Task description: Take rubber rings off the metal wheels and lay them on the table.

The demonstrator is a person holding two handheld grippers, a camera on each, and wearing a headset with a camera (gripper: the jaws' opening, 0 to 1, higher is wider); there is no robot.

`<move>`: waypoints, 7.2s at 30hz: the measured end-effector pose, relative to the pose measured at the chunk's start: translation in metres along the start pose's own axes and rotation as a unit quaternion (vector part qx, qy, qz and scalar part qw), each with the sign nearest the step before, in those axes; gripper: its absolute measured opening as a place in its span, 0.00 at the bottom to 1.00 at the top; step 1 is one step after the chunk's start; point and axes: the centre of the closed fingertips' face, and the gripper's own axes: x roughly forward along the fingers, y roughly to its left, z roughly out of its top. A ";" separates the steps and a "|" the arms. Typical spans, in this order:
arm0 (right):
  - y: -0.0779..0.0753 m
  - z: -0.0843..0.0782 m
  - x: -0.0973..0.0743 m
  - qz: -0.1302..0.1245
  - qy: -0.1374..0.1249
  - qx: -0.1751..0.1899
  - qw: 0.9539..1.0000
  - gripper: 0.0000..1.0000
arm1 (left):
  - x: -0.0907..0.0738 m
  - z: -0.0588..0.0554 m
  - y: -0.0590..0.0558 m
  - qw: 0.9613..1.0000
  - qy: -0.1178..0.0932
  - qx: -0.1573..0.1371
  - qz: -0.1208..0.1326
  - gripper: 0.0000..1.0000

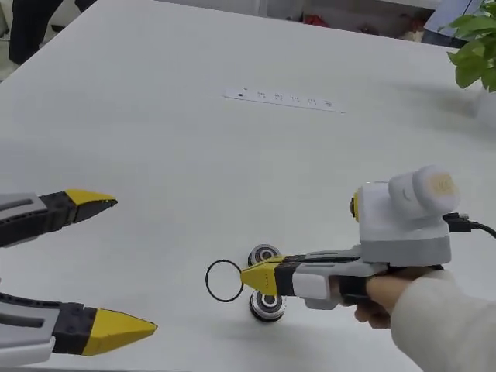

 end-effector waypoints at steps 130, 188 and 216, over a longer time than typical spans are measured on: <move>-0.050 0.010 -0.042 -0.068 0.013 -0.147 0.987 0.14 | 0.037 0.067 0.001 0.997 -0.019 0.058 -0.039 0.84; -0.055 -0.056 -0.023 -0.017 0.139 -0.207 0.968 0.30 | 0.138 -0.007 -0.040 0.990 0.013 0.066 -0.121 0.50; -0.052 -0.052 -0.013 -0.021 0.132 -0.248 0.959 0.25 | 0.149 -0.042 -0.049 0.984 0.071 0.095 -0.134 0.21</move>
